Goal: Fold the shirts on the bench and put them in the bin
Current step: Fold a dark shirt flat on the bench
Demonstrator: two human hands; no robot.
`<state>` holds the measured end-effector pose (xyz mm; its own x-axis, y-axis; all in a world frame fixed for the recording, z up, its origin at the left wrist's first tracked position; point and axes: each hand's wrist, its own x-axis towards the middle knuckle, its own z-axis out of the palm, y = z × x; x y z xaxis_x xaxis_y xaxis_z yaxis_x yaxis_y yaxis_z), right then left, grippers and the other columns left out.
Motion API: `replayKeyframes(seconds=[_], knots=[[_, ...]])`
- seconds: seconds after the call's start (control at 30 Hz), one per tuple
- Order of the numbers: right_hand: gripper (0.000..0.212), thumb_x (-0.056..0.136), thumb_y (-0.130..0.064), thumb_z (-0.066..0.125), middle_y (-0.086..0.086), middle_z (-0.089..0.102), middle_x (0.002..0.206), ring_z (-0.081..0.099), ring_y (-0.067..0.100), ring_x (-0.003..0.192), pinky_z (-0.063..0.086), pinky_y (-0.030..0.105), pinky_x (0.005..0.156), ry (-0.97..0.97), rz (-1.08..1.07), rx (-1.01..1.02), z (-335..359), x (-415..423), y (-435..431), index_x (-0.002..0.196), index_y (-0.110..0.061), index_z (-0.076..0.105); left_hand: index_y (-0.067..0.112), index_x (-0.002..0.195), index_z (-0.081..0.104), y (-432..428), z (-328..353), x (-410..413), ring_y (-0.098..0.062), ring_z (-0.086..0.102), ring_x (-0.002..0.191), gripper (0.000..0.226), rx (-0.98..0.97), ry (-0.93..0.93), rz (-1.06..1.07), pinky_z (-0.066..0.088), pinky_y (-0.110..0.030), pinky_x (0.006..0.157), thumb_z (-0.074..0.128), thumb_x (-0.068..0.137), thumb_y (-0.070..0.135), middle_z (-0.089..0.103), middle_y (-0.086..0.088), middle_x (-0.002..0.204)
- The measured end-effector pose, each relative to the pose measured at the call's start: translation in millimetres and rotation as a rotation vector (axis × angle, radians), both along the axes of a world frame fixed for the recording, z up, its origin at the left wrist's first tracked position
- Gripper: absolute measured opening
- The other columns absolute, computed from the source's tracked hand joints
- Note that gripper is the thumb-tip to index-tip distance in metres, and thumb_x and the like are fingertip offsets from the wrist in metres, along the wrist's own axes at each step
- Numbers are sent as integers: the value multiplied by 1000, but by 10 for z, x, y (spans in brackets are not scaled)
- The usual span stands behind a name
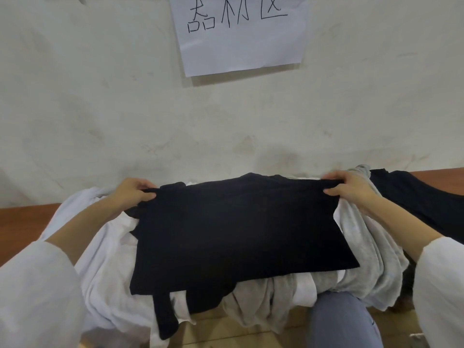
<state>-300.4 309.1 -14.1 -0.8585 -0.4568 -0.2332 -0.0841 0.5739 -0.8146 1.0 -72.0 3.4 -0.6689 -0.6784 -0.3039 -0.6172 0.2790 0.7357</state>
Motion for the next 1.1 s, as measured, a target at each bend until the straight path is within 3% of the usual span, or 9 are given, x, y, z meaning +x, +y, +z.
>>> replayKeyframes(seconds=[0.1,0.2,0.27,0.37,0.5,0.63,0.8,0.97,1.1], knots=[[35,86,5,56,3,63,101,58,21,102,45,28,89,107,76,120,216,43,-24,112,-16,67,9,86,68,39,204,50,-21,60,76,14,-1,37,14,46,-25,64,57,90,0,67,-7,84],[32,83,2,54,1,67,93,60,21,97,46,36,90,253,56,172,474,111,11,88,-24,70,5,90,67,118,459,166,-21,60,76,14,16,113,33,52,-22,63,56,89,-3,65,-10,86],[30,81,2,50,2,68,91,59,19,93,45,31,82,306,-6,56,654,204,61,85,-19,72,1,93,67,180,641,261,-20,58,75,15,28,181,60,52,-16,58,55,88,-6,64,-12,87],[31,76,3,46,4,69,82,58,18,84,48,29,76,330,-161,-206,925,313,181,78,-13,73,6,85,69,229,938,424,-22,58,75,19,18,271,96,49,-24,70,54,86,-6,64,-11,84],[35,70,12,42,-12,63,54,52,12,69,45,20,65,126,-278,-457,1236,313,326,65,-15,64,10,92,69,242,1282,624,-26,62,86,25,-47,244,9,51,-26,72,51,90,-6,72,-3,81],[34,74,9,45,-15,63,56,50,7,68,40,15,61,169,-232,-409,1383,366,443,67,-17,65,9,101,70,278,1478,669,-24,61,95,17,-178,152,-44,47,-34,89,58,90,3,70,-8,99],[31,79,8,48,-8,64,72,52,2,69,39,5,49,194,-204,-365,1338,313,301,90,-10,71,13,81,70,360,1494,388,-20,59,81,15,-302,124,35,43,-21,69,62,84,1,67,-4,84],[28,84,3,49,-5,59,74,49,11,71,38,20,59,106,-270,-415,1402,81,16,89,-14,70,3,104,70,269,1550,23,-22,56,90,22,-362,276,202,43,-31,81,60,85,-1,65,-13,99],[26,85,6,50,-8,61,76,51,3,67,39,8,53,228,-243,-517,1528,73,44,93,-11,69,4,100,70,252,1708,-34,-18,58,78,21,-432,428,265,45,-24,73,58,83,0,65,-12,93]])
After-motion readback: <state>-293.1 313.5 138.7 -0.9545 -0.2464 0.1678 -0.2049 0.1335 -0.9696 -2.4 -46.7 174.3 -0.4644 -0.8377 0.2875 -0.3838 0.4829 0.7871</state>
